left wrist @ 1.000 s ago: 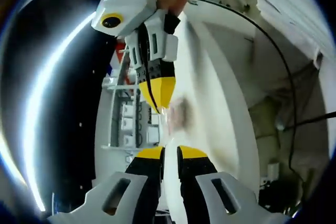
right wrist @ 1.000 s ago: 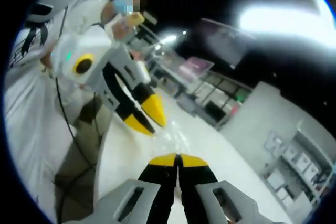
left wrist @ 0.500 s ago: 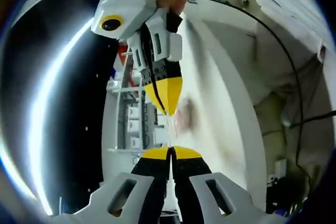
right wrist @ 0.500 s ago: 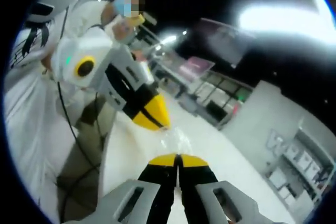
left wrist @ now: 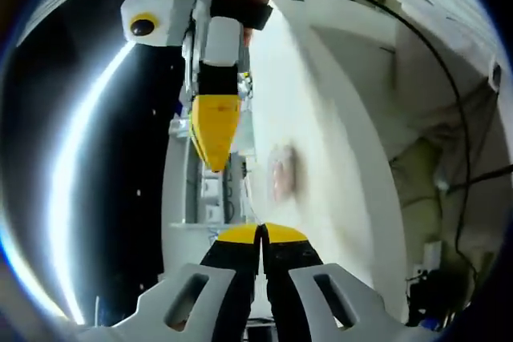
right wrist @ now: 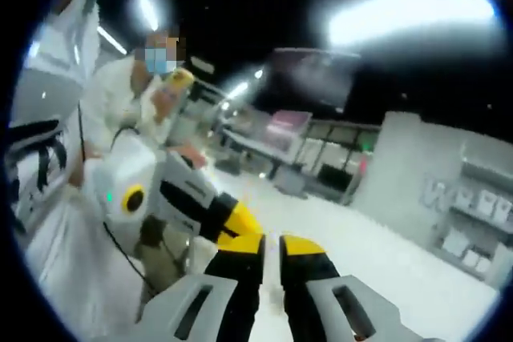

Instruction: Open the resealable bag by pulling the two sides of the seal apart until the entire bag opening is separated and visibly accessible.

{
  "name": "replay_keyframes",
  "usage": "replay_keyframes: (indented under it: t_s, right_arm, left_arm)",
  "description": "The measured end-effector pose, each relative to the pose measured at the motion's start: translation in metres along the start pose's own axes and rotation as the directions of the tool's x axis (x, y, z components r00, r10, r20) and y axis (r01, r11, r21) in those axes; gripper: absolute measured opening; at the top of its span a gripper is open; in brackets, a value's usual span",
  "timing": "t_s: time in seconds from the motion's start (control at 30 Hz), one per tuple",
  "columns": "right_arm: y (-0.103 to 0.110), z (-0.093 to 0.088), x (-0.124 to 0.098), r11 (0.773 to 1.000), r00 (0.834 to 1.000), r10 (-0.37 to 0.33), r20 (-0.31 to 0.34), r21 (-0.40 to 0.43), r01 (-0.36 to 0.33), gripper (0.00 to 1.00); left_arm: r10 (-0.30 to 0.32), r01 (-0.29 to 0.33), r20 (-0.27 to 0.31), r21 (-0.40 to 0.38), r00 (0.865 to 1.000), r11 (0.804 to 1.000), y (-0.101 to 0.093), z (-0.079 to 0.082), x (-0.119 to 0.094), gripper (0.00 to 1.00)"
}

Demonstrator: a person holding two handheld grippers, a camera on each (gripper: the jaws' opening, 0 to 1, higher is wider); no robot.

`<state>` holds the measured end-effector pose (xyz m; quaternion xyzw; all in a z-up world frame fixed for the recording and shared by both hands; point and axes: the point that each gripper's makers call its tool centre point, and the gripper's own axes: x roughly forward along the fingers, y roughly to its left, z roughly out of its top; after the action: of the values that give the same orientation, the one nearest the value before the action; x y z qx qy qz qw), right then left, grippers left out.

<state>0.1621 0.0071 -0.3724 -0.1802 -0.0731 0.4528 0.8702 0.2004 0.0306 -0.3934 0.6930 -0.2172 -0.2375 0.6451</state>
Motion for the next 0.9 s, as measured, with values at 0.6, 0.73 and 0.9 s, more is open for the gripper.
replay_keyframes:
  t_s: [0.6,0.73,0.9]
  right_arm:
    - [0.002,-0.028,0.020,0.982,0.989,0.041,-0.140,0.190,-0.014,0.03]
    - [0.004,-0.031,0.019,0.985,0.984,0.050,-0.171,0.169,-0.020,0.02]
    - [0.005,-0.034,0.018,0.988,0.979,0.050,-0.197,0.150,-0.020,0.02]
  left_arm:
    - [0.016,-0.018,0.028,0.075,0.999,0.997,0.011,0.004,0.002,0.01]
    - [0.015,-0.018,0.034,0.084,0.999,0.996,0.012,0.006,0.001,0.01]
    - [0.014,-0.017,0.035,0.098,0.999,0.995,0.013,0.007,0.001,0.01]
